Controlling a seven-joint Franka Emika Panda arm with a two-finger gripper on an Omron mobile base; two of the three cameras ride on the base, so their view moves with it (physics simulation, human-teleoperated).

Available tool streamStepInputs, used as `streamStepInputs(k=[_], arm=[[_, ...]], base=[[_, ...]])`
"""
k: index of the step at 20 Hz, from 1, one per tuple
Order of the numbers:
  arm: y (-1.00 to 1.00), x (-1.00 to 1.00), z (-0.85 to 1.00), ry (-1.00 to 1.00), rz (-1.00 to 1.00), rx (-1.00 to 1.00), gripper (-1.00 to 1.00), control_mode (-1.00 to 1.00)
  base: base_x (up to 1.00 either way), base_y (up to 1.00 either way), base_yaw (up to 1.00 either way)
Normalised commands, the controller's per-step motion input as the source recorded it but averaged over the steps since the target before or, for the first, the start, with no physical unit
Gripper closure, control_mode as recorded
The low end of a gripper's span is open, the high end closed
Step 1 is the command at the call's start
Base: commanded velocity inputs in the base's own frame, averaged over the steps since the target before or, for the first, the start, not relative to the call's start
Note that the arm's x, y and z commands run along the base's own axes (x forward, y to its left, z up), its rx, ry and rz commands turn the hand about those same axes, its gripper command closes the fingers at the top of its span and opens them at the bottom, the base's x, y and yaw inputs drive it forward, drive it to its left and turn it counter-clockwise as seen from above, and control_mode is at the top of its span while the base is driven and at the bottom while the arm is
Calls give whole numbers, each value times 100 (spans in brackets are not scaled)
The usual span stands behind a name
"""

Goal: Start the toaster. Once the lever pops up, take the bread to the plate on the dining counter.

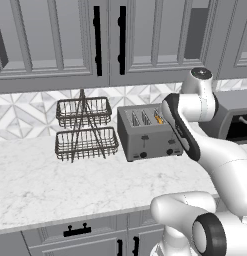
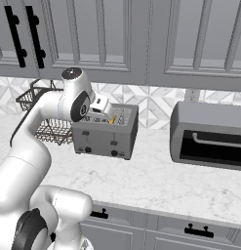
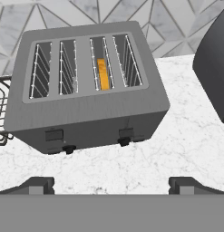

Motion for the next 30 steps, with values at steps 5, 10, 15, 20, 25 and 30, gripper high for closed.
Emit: streamStepInputs(k=[5,10,15,20,25,30], arm=[[0,0,0,0,0,0,-100,-100],[0,0,0,0,0,0,-100,-100],[0,0,0,0,0,0,-100,-100],[0,0,0,0,0,0,-100,-100],[0,0,0,0,0,0,-100,-100],[0,0,0,0,0,0,-100,-100]], base=[[0,0,0],[0,0,0],[0,0,0],[0,0,0],[0,0,0],[0,0,0]])
